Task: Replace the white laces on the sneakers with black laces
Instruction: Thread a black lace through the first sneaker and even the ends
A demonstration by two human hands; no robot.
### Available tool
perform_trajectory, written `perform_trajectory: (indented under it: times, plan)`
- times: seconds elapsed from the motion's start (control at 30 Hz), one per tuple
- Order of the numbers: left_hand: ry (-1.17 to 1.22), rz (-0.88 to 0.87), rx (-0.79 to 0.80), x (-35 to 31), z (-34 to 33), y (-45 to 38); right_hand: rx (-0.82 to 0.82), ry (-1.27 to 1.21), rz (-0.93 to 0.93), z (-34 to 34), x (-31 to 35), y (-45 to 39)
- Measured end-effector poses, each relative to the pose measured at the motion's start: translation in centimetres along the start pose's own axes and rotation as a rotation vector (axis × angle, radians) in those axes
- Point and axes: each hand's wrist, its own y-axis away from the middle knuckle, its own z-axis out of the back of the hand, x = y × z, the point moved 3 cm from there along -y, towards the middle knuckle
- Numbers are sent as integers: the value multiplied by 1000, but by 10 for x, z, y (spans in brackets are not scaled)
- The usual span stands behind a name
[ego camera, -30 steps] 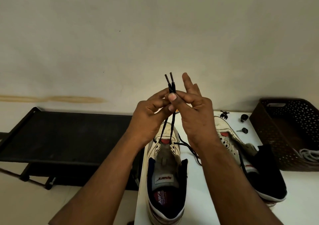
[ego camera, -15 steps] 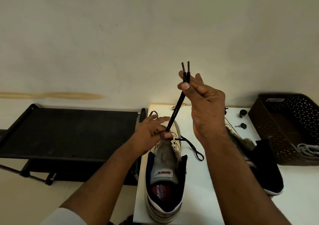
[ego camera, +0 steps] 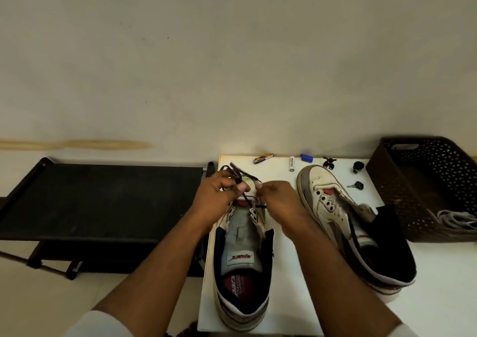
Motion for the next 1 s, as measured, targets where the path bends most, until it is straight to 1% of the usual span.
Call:
perform_trajectory:
  times: [0.07, 0.13, 0.23, 0.3, 0.37, 0.47, 0.57, 0.6, 0.63, 0.67, 0.7, 0.73, 0.77, 0.9, 0.97, 1.0]
  plan:
    - [54, 21, -29, 1, -2, 2, 84, 159, 49, -11, -2, -2]
    - [47, 15, -59, 2, 0, 2, 104, 194, 105, -19, -1, -4]
    - [61, -26, -71, -1, 0, 2, 129, 82, 177, -24, 1, -5]
    - [86, -52, -41, -1, -1, 1, 154, -53, 189, -22, 1, -5]
    - [166, -44, -5, 1, -4, 0, 200, -183, 205, -21, 2, -2]
    - [343, 13, 31, 0, -5, 3, 239, -292, 205, -24, 4, 3]
    - [377, 82, 106, 1, -3, 4, 234, -339, 180, -29, 1, 3]
    - [341, 102, 144, 2, -2, 4, 234, -333, 169, -30, 0, 4]
    - [253, 131, 179, 4, 0, 4, 240, -314, 153, -30, -1, 5]
    - [91, 162, 214, 7, 2, 3, 254, -294, 134, -29, -2, 6]
    - [-134, 177, 246, 11, 3, 2, 271, -275, 110, -29, -4, 7]
    - [-360, 174, 281, 13, 4, 2, 282, -272, 82, -28, -6, 9]
    - [-517, 147, 308, 14, 3, 2, 280, -281, 51, -28, -8, 10]
    - [-757, 29, 364, 17, 1, 2, 205, -394, -41, -26, -9, 8]
    - [-840, 58, 405, 22, -1, 4, 169, -363, -39, -22, -4, 10]
    - [-848, 76, 396, 24, -2, 6, 156, -325, -29, -20, -2, 11]
